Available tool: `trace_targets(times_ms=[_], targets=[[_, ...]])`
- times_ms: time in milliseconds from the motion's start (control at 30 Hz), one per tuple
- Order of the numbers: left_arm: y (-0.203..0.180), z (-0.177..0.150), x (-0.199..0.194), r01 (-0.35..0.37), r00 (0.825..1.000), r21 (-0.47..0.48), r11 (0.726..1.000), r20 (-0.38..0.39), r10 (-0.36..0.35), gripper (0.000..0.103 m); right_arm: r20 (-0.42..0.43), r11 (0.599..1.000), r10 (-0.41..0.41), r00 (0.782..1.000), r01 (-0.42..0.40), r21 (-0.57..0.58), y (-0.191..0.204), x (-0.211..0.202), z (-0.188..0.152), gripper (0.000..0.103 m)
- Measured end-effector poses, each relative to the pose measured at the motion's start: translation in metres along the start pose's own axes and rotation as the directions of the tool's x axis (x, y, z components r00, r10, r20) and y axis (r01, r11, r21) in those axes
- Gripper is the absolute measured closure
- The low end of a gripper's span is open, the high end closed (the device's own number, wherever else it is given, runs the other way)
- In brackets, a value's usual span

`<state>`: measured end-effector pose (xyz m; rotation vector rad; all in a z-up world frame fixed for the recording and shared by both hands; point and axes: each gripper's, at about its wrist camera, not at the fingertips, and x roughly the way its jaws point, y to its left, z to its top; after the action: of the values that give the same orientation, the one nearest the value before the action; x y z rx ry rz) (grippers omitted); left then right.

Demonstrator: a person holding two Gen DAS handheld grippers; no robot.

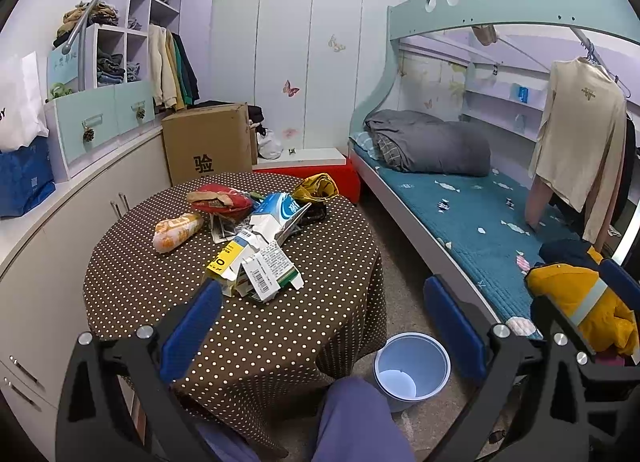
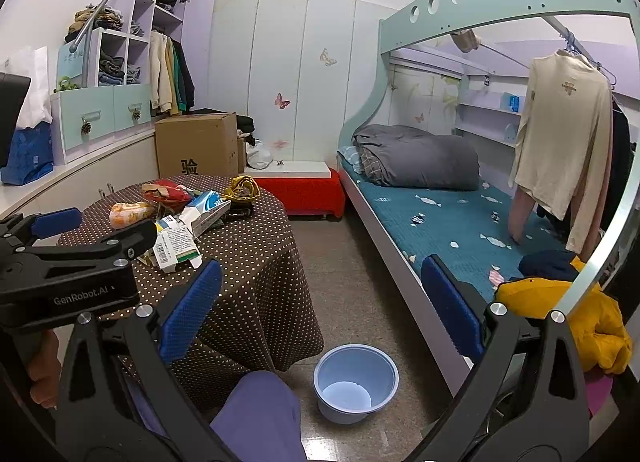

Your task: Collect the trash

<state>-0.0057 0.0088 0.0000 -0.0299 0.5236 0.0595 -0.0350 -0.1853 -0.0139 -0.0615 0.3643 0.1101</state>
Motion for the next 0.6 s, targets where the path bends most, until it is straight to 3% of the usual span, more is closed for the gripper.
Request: trace_targets(times_ms=[600], targets=[[0.0013, 0.0000, -0.0034, -0.009, 1.000, -0.011, 1.000, 0.009, 0.009, 0.004, 0.003, 1.000, 0.009, 1.000, -0.009, 0.010, -0.0007, -0.0007, -0.0006, 0.006]])
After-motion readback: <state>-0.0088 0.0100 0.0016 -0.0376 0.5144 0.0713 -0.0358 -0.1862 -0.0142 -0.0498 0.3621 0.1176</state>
